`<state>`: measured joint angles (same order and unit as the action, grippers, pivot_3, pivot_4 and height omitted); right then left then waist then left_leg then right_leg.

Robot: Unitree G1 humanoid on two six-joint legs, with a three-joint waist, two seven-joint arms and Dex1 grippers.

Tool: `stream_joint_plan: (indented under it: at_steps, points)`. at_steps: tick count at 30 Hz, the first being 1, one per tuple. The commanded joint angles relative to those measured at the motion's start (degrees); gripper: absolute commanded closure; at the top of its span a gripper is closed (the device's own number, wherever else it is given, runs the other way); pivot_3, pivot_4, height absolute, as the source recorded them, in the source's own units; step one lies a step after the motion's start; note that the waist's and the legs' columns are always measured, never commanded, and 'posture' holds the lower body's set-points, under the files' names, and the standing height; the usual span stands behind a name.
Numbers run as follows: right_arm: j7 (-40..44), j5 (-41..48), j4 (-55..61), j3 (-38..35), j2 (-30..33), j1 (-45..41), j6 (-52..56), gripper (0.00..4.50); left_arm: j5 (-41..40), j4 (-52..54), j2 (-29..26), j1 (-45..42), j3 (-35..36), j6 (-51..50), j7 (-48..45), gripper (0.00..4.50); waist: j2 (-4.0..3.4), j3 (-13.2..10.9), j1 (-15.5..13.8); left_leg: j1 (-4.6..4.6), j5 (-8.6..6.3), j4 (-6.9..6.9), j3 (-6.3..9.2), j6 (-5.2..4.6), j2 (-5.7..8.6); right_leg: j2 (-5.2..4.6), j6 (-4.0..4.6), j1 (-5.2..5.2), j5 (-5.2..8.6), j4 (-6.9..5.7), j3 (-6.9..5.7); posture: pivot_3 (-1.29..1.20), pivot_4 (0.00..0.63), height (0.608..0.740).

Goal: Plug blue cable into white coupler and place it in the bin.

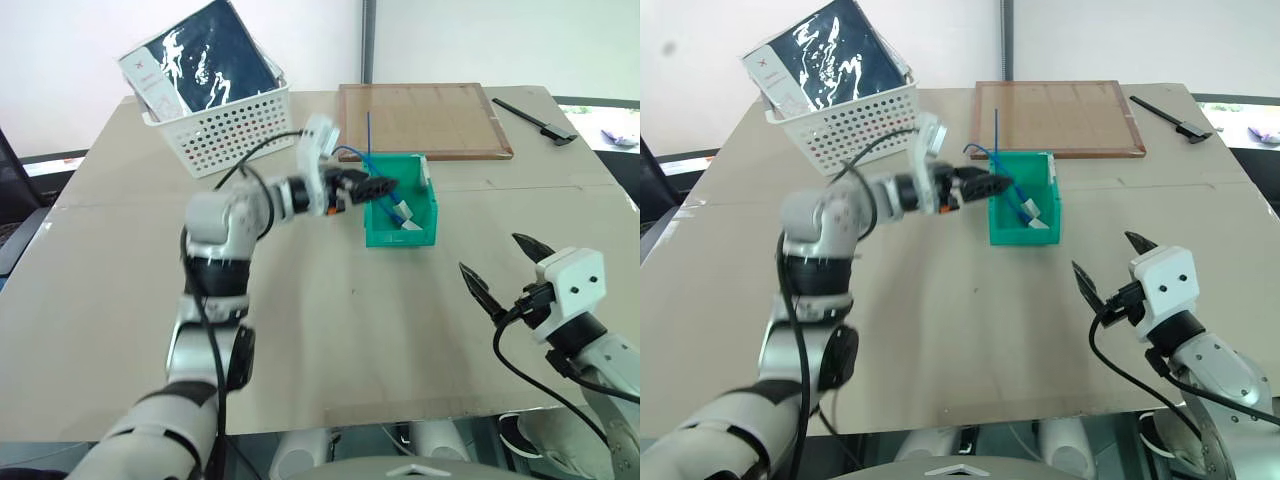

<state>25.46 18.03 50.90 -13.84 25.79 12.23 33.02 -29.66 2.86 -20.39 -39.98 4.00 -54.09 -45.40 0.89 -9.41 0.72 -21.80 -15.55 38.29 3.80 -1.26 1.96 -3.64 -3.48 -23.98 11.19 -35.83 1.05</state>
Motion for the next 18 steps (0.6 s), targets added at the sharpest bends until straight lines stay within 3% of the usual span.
stream_joint_plan:
  at_steps: [1,6,11,18]
  points:
    - [6.72,3.64,-3.45,-4.93,4.36,-0.11,-3.73,0.0,-2.19,9.36,-4.51,10.39,3.46,7.36,-4.87,0.08,0.01,0.0,-0.17,0.02,-0.01,0.0,-0.04,-0.01,0.0,-0.01,0.0,0.01,0.0,0.0,0.02,0.0,0.15,0.74]
    - [15.32,5.27,-11.39,-9.48,9.7,3.45,-8.37,0.0,2.44,15.67,-9.93,28.91,6.29,21.19,-6.96,0.08,-0.03,0.01,-1.27,0.04,-0.16,0.09,-0.01,-0.31,-0.02,0.01,0.2,0.11,0.11,0.03,-0.11,0.0,0.15,0.74]
    - [19.9,5.86,-16.21,-12.22,11.51,7.86,-12.38,0.0,1.37,19.97,-12.7,44.63,11.01,25.64,-7.63,0.08,-0.01,-0.02,-1.46,0.08,-0.22,0.03,-0.24,-0.4,-0.12,-0.03,0.24,0.07,0.13,0.05,0.04,0.0,0.15,0.74]
    - [20.39,5.61,-17.12,-12.76,11.0,11.29,-14.84,0.0,0.36,20.83,-13.56,51.94,14.0,27.48,-6.16,0.08,0.0,0.01,-1.61,0.13,-0.22,0.1,-0.18,-0.41,-0.19,-0.04,0.0,0.18,0.28,0.05,-0.08,0.0,0.15,0.74]
